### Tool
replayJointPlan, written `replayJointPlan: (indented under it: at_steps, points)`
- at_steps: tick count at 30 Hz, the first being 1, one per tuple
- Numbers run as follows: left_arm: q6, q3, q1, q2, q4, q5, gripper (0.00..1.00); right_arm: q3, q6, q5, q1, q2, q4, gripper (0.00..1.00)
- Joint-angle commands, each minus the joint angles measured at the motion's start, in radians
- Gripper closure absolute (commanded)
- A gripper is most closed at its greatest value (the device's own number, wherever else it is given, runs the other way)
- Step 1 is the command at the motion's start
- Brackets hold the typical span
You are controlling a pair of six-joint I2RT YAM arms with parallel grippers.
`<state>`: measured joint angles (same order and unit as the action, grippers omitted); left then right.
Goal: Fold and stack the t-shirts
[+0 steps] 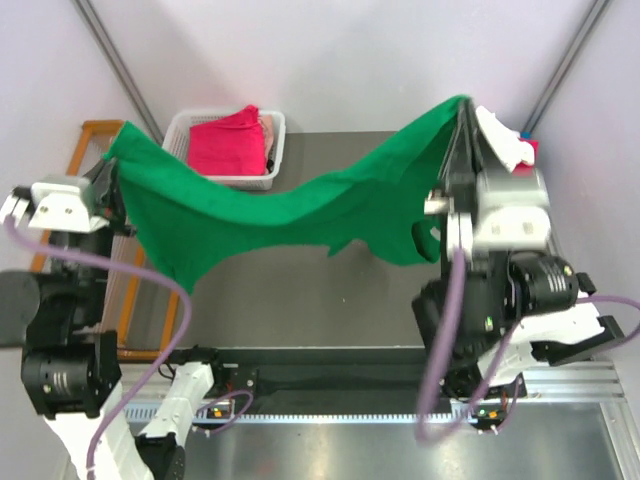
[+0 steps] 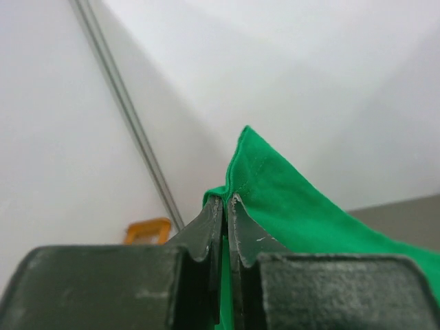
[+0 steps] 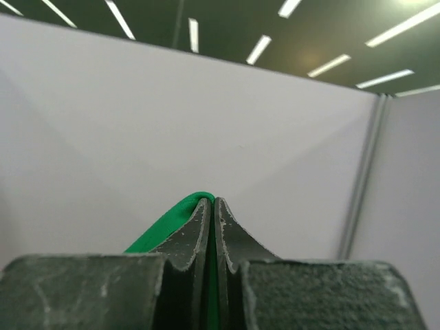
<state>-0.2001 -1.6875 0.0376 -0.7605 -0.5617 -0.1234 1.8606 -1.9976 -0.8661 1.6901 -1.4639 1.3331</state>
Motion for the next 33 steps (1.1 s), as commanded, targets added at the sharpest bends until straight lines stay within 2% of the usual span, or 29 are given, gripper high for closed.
replayJointPlan:
  at_steps: [1, 4, 6, 7, 8, 9, 10, 11, 12, 13, 14, 17, 19, 20, 23, 28, 31, 33]
  points:
    - [-0.048, 0.006, 0.005, 0.012, 0.112, 0.096, 1.0, 0.06, -0.512, 0.272, 0.203, -0.012, 0.383, 1.0]
    - [-0.051, 0.05, 0.004, 0.035, 0.134, 0.107, 1.0, 0.057, -0.527, 0.306, 0.247, -0.009, 0.385, 1.0]
    - [-0.047, 0.132, 0.005, 0.061, 0.151, 0.099, 1.0, 0.069, -0.509, 0.311, 0.229, -0.004, 0.383, 1.0]
    - [-0.045, 0.165, 0.004, 0.062, 0.154, 0.091, 1.0, 0.103, -0.491, 0.267, 0.197, -0.001, 0.382, 1.0]
    - [-0.047, 0.242, 0.005, 0.066, 0.151, 0.091, 1.0, 0.118, -0.434, 0.222, 0.057, 0.0, 0.373, 1.0]
    - [-0.056, 0.283, 0.004, 0.058, 0.158, 0.1, 1.0, 0.123, -0.385, 0.075, -0.054, 0.014, 0.37, 1.0]
    - [-0.059, 0.323, 0.005, 0.047, 0.164, 0.14, 1.0, 0.054, -0.318, -0.007, -0.187, 0.036, 0.365, 1.0]
    - [-0.065, 0.398, 0.005, 0.037, 0.174, 0.155, 1.0, -0.021, -0.132, -0.078, -0.46, 0.065, 0.306, 1.0]
    - [-0.076, 0.429, 0.004, 0.006, 0.166, 0.154, 1.0, -0.113, -0.015, -0.141, -0.587, 0.132, 0.226, 1.0]
    - [-0.088, 0.454, 0.005, -0.014, 0.157, 0.146, 1.0, -0.271, 0.116, -0.234, -0.7, 0.158, 0.089, 1.0]
    - [-0.094, 0.495, 0.004, -0.055, 0.151, 0.128, 1.0, -0.332, 0.323, -0.257, -0.866, 0.171, -0.045, 1.0]
    - [-0.113, 0.517, 0.002, -0.153, 0.114, 0.088, 1.0, -0.497, 0.573, -0.333, -1.08, 0.149, -0.176, 1.0]
    - [-0.121, 0.5, 0.004, -0.203, 0.075, 0.093, 1.0, -0.611, 0.621, -0.346, -1.127, 0.125, -0.167, 1.0]
    - [-0.139, 0.505, 0.004, -0.238, 0.074, 0.09, 1.0, -0.635, 0.719, -0.347, -1.161, 0.12, -0.22, 1.0]
    - [-0.171, 0.512, 0.004, -0.287, 0.053, 0.077, 1.0, -0.719, 0.876, -0.35, -1.214, 0.111, -0.336, 1.0]
    - [-0.22, 0.548, 0.004, -0.329, 0.023, 0.013, 1.0, -0.848, 1.083, -0.332, -1.267, 0.096, -0.477, 1.0]
    - [-0.243, 0.565, 0.004, -0.362, 0.025, -0.001, 1.0, -0.867, 1.212, -0.321, -1.284, 0.071, -0.566, 1.0]
    - [-0.252, 0.571, 0.001, -0.391, 0.045, -0.005, 1.0, -0.87, 1.232, -0.323, -1.291, 0.028, -0.58, 1.0]
